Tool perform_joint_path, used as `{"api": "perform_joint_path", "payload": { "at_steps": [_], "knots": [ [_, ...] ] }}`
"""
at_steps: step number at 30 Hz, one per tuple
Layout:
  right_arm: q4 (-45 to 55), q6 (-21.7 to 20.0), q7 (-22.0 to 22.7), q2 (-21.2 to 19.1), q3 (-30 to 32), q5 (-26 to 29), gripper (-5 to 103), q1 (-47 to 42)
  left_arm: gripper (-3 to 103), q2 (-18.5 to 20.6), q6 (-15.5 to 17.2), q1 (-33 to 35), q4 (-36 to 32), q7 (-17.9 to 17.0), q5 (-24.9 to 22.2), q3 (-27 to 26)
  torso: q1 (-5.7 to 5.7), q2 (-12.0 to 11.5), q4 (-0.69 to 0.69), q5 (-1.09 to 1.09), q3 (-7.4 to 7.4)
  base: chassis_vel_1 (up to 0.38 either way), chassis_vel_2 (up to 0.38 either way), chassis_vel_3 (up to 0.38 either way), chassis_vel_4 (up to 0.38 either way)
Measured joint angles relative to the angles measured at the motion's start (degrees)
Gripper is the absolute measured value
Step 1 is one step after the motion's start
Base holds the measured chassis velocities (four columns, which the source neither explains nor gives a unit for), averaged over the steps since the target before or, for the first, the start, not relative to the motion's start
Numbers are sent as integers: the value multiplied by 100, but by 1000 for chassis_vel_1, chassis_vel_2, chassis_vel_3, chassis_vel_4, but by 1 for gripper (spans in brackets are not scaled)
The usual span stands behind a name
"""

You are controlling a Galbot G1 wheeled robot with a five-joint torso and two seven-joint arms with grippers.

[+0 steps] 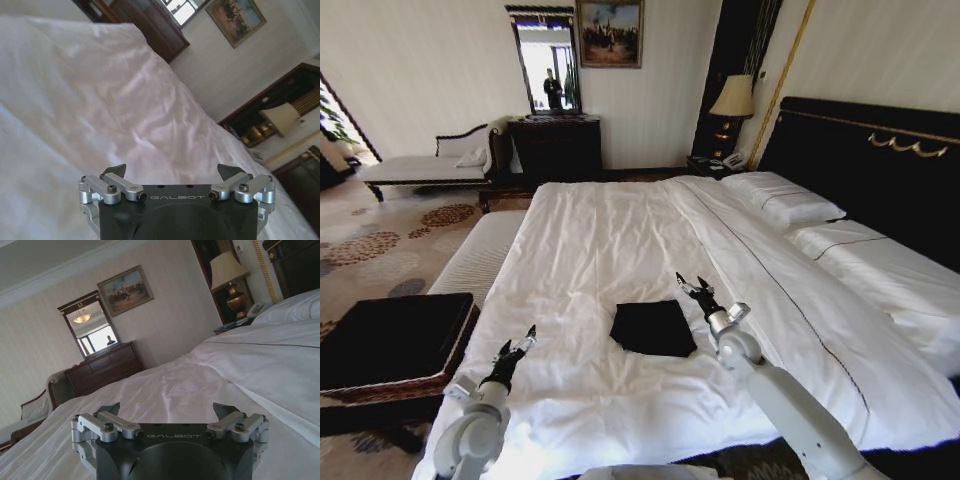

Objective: Fold the clothes on the bed and place them into the basket.

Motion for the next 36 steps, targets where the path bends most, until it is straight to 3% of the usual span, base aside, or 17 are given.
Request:
{"api": "perform_joint_path", "payload": {
  "at_steps": [1, 4, 6, 7, 12, 27, 36],
  "knots": [
    [206, -99, 136, 74, 297, -1, 100, -294, 100, -100, 96, -71, 17, 61, -204, 279, 0, 0, -1, -1, 0, 0, 0, 0, 0],
    [378, -187, 281, 212, 575, 15, 100, -574, 100, -234, 181, -152, 118, 107, -213, 624, 0, 0, -3, -1, 0, 0, 0, 0, 0],
    [492, -228, 392, 423, 827, 43, 100, -826, 100, -378, 213, -207, 311, 153, 33, 948, -1, 0, -1, -2, 0, 0, 0, 0, 0],
    [542, -234, 442, 624, 965, 53, 100, -982, 100, -497, 192, -236, 524, 230, 371, 1202, 0, 0, 0, -1, 0, 0, 0, 0, 0],
    [620, -218, 471, 949, 1147, 37, 100, -1231, 100, -663, 42, -333, 1056, 470, 968, 1511, 0, 0, 1, -2, 0, 0, 0, 0, 0],
    [197, -9, 534, 926, 664, -282, 100, -1078, 100, -755, -71, -1220, 2276, 583, 1237, 1930, -1, 0, 2, -2, 0, 0, 0, 0, 0],
    [-152, -29, 586, 890, 501, -277, 100, -802, 100, -731, -10, -2258, 2942, 523, 886, 2147, 1, -1, 0, -2, 2, 0, 0, 0, 0]
  ]
}}
